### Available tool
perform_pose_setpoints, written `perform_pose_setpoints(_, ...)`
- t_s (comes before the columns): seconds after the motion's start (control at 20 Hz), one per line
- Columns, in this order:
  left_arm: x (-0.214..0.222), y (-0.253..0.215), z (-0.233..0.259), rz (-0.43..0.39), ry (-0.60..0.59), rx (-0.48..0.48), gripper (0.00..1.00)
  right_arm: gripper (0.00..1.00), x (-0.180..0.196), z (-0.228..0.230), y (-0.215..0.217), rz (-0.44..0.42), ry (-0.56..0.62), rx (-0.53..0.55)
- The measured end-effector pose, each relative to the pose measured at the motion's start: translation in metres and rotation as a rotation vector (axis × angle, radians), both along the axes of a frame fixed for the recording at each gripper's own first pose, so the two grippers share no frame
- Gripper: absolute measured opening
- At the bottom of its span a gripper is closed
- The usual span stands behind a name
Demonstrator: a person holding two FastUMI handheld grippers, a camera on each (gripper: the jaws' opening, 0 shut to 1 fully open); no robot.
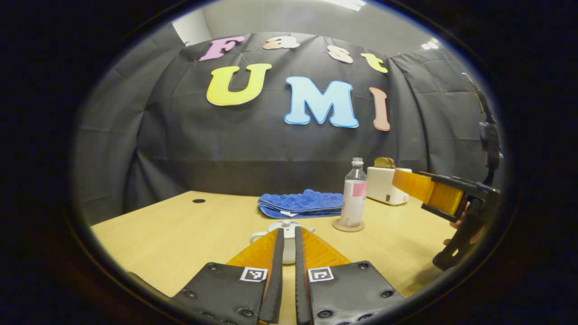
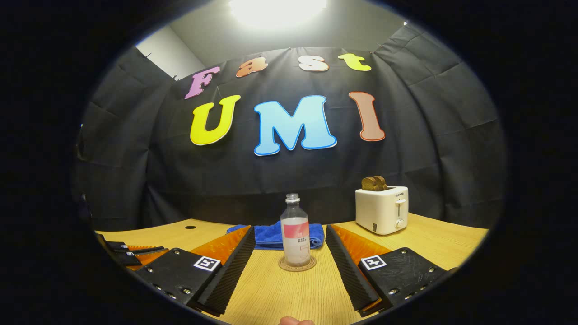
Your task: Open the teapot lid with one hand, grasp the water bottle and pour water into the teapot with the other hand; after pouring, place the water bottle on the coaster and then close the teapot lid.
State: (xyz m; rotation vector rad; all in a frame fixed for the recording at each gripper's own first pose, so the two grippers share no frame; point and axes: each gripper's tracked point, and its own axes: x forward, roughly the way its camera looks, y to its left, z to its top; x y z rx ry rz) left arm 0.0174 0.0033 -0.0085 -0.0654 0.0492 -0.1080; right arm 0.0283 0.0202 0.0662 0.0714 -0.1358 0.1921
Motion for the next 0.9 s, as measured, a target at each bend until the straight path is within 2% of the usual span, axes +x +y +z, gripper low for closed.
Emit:
perform_pose_setpoints(0.1,-0.013,0.002,0.0,0.007,-0.004,0.002,0.16,0.98,-0.018,-0.008,0.002,-0.008,0.006,-0.022)
perform_pose_setpoints(0.35,-0.034,0.003,0.002,0.011,-0.01,0.007,0.19,0.98,-0.044,-0.023,0.007,-0.019,0.021,-0.064)
perform_pose_setpoints(0.4,-0.036,0.002,0.002,0.013,-0.013,0.008,0.16,0.97,-0.046,-0.027,0.009,-0.017,0.028,-0.065)
perform_pose_setpoints(0.75,-0.042,-0.005,0.007,0.015,-0.054,0.058,0.16,0.97,-0.049,-0.045,0.011,-0.019,0.076,-0.047)
perform_pose_setpoints(0.9,-0.041,-0.003,0.007,0.025,-0.049,0.06,0.19,0.97,-0.045,-0.051,0.011,-0.016,0.1,-0.028)
